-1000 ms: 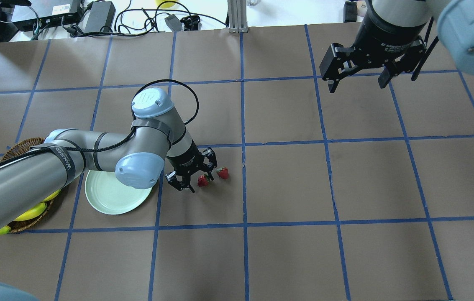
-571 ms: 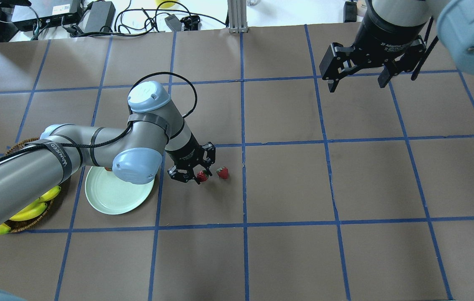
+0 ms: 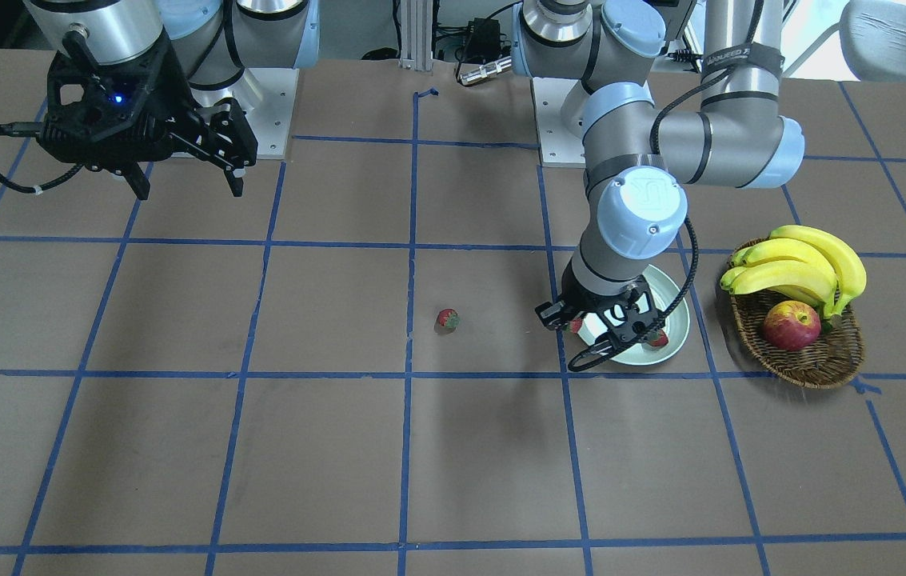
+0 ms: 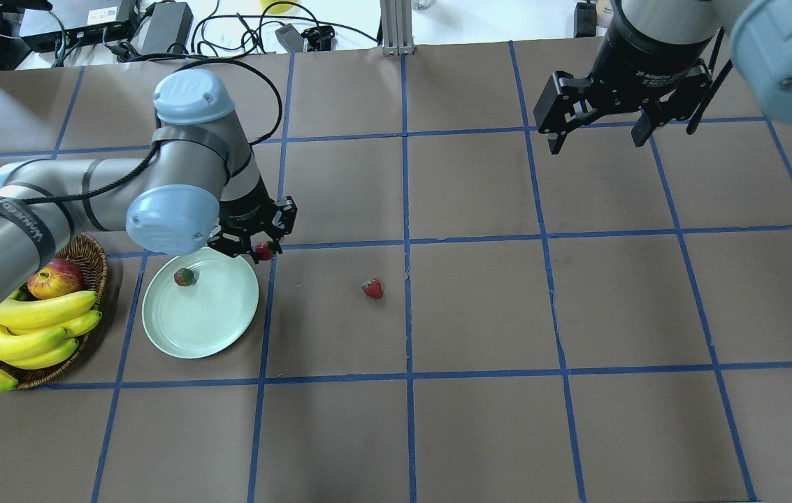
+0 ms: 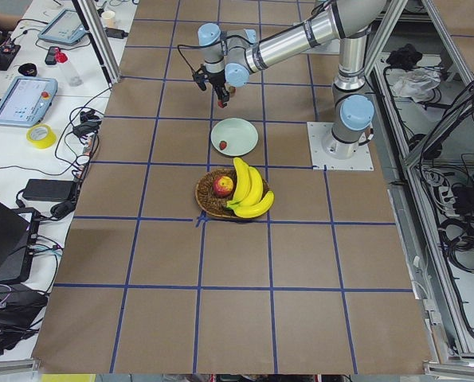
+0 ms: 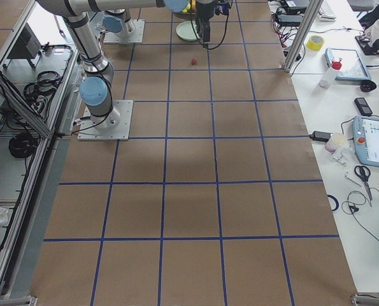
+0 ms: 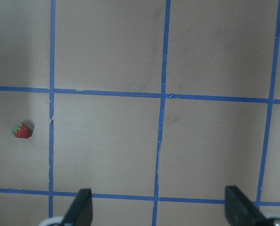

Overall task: Collect all strawberries into plate
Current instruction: 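Lower the strawberry into the plate and release with the left gripper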

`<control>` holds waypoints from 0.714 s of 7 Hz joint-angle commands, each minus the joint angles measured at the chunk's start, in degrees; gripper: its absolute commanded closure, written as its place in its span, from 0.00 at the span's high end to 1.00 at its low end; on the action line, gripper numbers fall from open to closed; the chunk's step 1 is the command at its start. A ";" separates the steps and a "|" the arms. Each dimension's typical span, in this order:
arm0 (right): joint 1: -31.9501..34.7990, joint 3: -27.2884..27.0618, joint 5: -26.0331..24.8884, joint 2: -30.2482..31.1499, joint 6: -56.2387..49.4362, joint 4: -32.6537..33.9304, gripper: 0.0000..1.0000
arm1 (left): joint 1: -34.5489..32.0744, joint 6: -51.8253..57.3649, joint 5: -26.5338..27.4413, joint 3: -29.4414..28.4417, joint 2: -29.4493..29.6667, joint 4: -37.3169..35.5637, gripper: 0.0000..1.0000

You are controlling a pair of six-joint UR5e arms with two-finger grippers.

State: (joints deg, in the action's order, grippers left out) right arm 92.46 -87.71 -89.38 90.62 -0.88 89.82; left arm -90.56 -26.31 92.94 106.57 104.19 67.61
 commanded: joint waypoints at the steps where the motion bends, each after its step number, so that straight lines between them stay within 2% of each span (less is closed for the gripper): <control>1: 0.00 0.00 0.00 0.00 0.00 0.00 1.00 | 7.38 13.25 5.74 0.65 -1.71 5.06 0.00; 2: 0.00 0.00 0.00 0.00 0.00 0.00 1.00 | 10.03 15.92 5.77 1.00 -1.71 6.38 0.00; 3: 0.00 0.00 0.00 0.00 0.00 -0.09 1.00 | 10.49 16.29 5.24 1.44 -1.71 6.39 0.38; 4: 0.00 0.00 0.00 0.00 0.00 -0.09 1.00 | 10.41 16.29 5.15 1.53 -1.88 6.39 0.99; 5: 0.00 0.00 0.00 0.00 0.00 -0.09 1.00 | 10.06 16.29 5.15 1.36 -2.15 6.39 1.00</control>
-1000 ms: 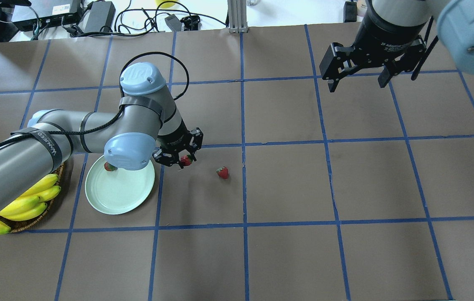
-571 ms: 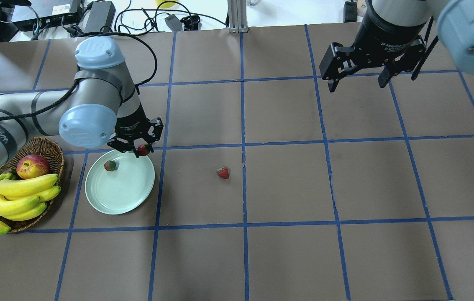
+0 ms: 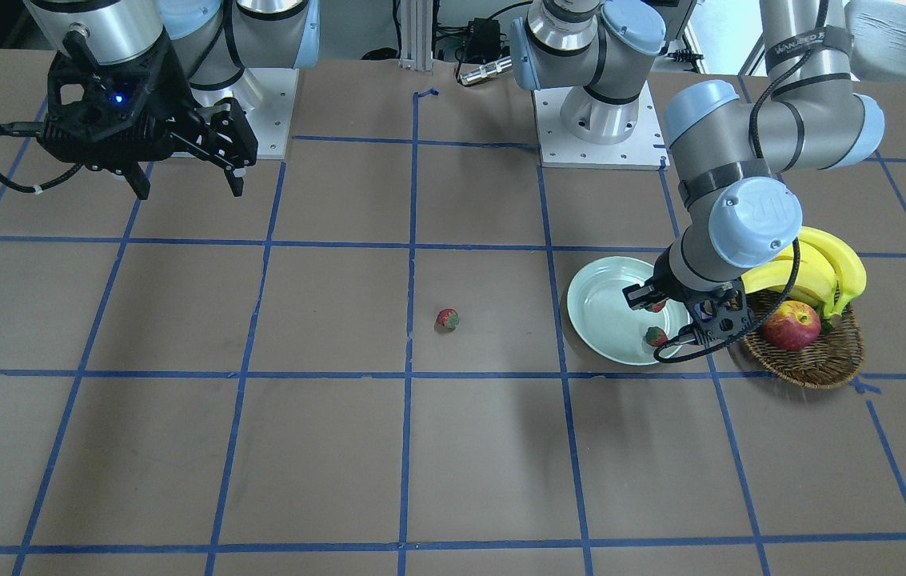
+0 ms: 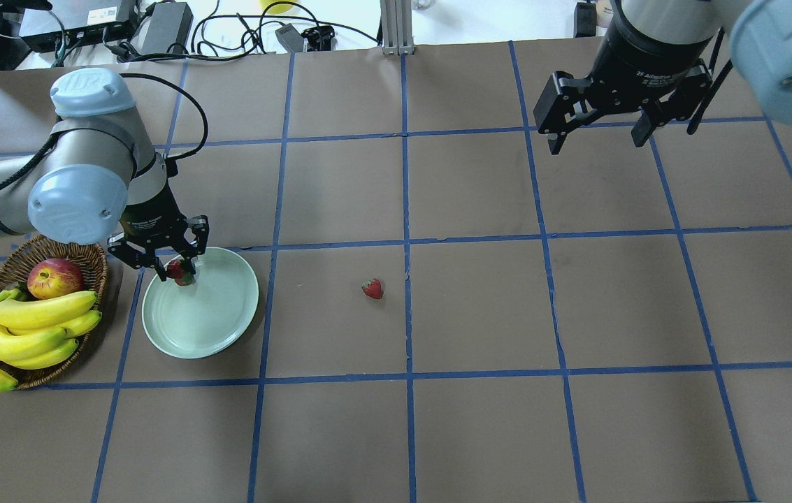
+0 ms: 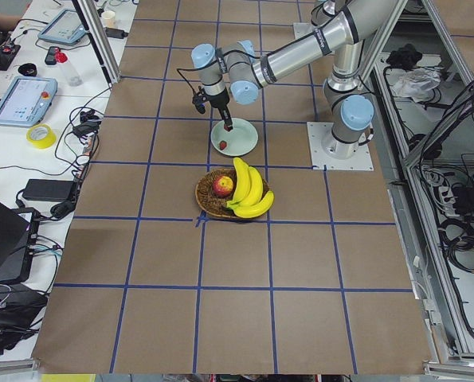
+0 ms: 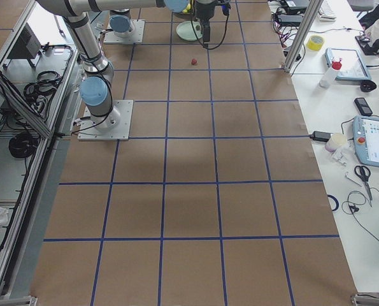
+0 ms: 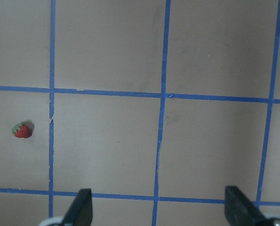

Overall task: Collect all strawberries into plate
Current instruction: 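Lower the strawberry into the plate and release with the left gripper, then reach the left gripper to the last strawberry and grasp it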

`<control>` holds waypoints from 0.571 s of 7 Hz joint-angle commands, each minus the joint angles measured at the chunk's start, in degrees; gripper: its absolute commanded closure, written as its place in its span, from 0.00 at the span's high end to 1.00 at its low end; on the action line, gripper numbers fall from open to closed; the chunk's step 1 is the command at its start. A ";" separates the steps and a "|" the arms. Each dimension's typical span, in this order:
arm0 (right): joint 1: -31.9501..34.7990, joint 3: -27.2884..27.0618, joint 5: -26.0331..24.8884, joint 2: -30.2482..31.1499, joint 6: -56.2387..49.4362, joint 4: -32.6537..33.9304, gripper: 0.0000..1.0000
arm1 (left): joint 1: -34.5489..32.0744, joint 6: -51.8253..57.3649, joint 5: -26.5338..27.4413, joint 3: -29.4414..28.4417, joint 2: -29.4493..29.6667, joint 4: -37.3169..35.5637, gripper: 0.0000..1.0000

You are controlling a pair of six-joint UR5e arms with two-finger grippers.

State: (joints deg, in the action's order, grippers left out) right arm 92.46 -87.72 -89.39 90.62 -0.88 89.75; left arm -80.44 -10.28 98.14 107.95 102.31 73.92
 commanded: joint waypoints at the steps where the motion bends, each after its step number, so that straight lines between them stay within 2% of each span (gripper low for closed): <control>1: 0.00 0.00 0.00 0.00 -0.09 -0.01 1.00 | -0.42 0.26 -0.40 -0.28 -0.53 0.00 1.00; 3: 0.00 -0.09 0.00 0.00 -0.09 -0.01 1.00 | -0.77 -0.88 -6.88 -0.55 -1.23 -0.17 1.00; 4: 0.00 -0.09 0.00 0.00 0.00 -0.01 1.00 | -1.90 -4.45 -12.39 -0.55 -1.76 -0.70 1.00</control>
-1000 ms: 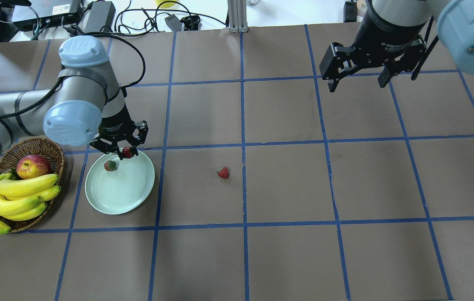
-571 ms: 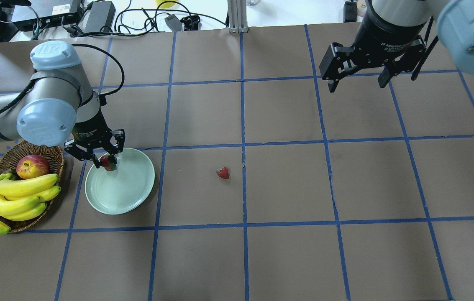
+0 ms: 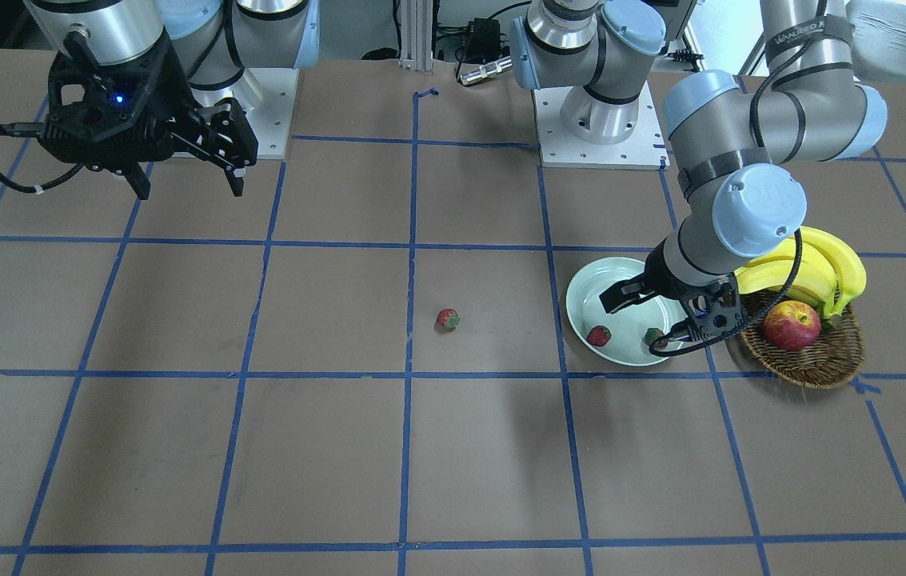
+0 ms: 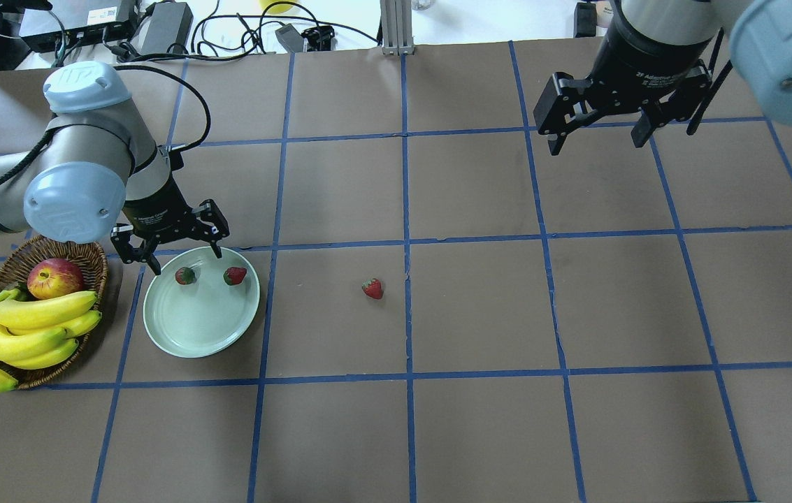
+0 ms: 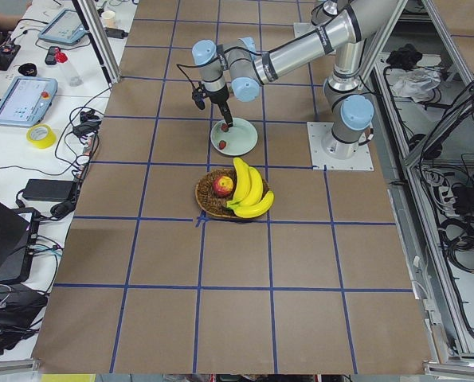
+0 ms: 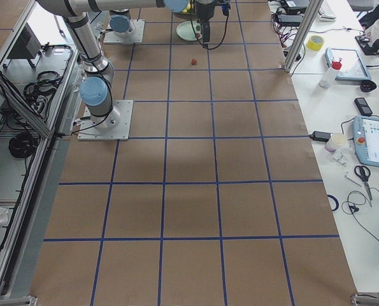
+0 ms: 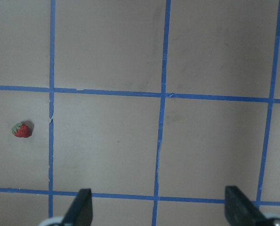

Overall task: Collect all strawberries into plate
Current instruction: 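Reach the left gripper to the last strawberry and grasp it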

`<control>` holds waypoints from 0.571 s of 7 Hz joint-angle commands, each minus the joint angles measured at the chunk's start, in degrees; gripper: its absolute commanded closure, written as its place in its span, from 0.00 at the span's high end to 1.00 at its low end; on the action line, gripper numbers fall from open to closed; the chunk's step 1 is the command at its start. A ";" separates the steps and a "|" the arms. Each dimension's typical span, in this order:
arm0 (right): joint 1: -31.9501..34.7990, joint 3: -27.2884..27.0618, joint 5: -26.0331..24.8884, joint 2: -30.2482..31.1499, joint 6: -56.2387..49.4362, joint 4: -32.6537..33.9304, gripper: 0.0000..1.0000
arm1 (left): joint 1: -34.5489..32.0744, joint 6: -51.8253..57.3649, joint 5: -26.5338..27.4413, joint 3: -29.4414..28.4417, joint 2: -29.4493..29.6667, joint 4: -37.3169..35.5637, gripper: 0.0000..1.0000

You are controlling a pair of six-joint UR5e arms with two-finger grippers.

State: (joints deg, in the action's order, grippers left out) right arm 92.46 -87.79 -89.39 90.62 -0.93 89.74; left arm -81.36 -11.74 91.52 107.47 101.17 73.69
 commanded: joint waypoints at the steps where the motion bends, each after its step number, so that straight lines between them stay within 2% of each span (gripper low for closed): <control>1: -0.09 -0.01 0.00 0.00 -0.04 0.00 1.00 | -2.21 -8.68 -9.22 -0.15 -0.62 -1.35 1.00; 2: 0.00 -0.01 0.00 0.00 0.05 0.00 1.00 | -4.83 -11.17 -9.43 -0.59 -0.10 -4.84 1.00; 3: 0.00 -0.01 0.00 0.00 -0.04 0.00 1.00 | -8.86 -18.16 -9.43 -0.59 0.69 -8.09 1.00; 4: -0.09 -0.01 0.00 0.00 -0.04 0.00 1.00 | -12.56 -26.06 -12.21 -0.25 1.57 -12.82 1.00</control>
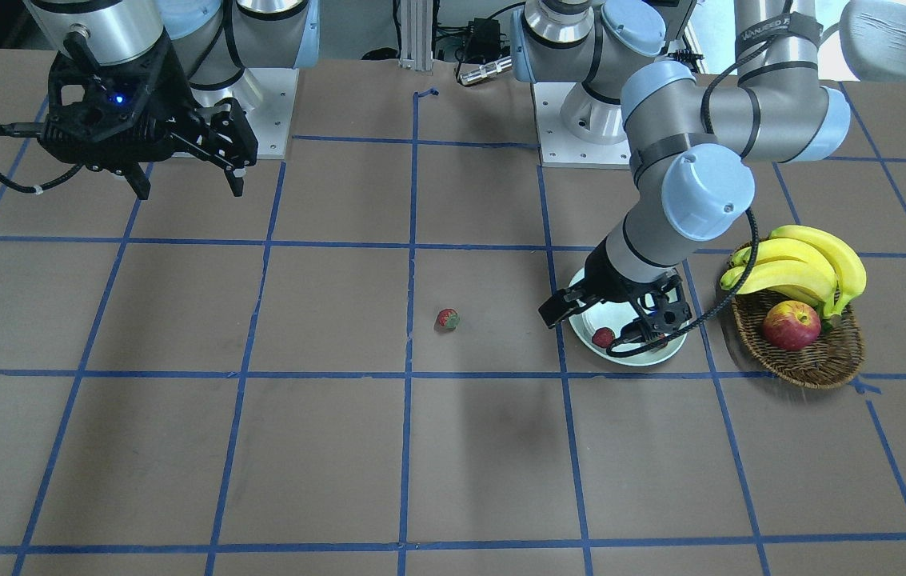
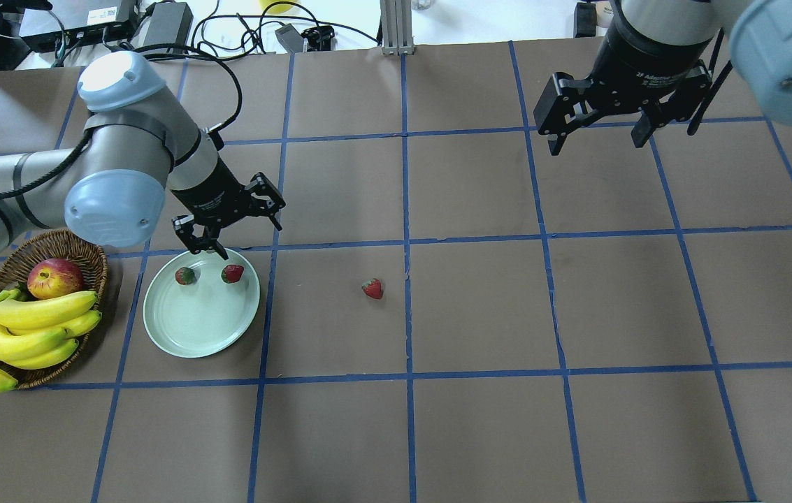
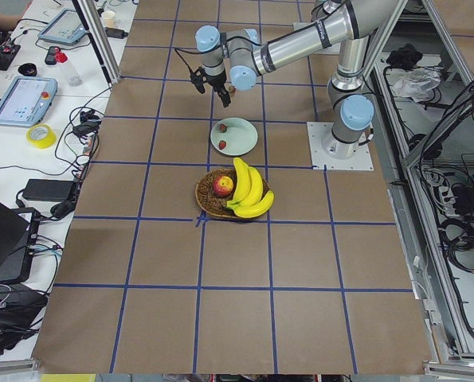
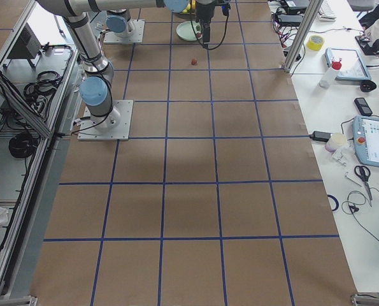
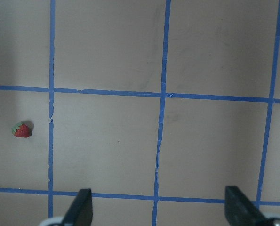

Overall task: Collect all strawberries into plate
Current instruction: 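Reach the left gripper to the last strawberry and grasp it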

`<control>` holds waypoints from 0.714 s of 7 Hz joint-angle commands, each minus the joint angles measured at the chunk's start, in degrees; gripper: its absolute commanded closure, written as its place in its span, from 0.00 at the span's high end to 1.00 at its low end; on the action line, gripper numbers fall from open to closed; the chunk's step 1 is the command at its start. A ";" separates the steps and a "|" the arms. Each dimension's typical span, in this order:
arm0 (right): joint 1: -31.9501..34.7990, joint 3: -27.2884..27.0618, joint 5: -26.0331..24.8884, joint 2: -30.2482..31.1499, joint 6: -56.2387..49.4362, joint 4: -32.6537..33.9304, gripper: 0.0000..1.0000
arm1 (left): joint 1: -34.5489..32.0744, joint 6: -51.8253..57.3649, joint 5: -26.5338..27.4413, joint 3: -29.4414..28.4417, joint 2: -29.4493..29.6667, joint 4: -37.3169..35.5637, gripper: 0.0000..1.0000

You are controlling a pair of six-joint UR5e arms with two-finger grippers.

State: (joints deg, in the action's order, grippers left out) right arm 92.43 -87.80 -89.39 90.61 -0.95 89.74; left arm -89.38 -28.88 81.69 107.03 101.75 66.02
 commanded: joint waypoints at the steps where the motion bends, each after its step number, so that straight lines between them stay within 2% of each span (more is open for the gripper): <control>1: 0.03 0.00 0.00 0.00 -0.02 0.00 1.00 | -6.66 -11.70 -5.20 1.24 2.13 -7.64 1.00; 5: 0.03 0.00 0.00 0.00 -0.02 0.00 1.00 | -10.64 -15.93 -5.83 6.08 9.06 -17.58 1.00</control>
State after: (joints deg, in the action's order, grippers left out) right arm 92.45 -87.80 -89.39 90.61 -0.97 89.74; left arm -99.36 -43.50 76.23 111.83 108.48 50.79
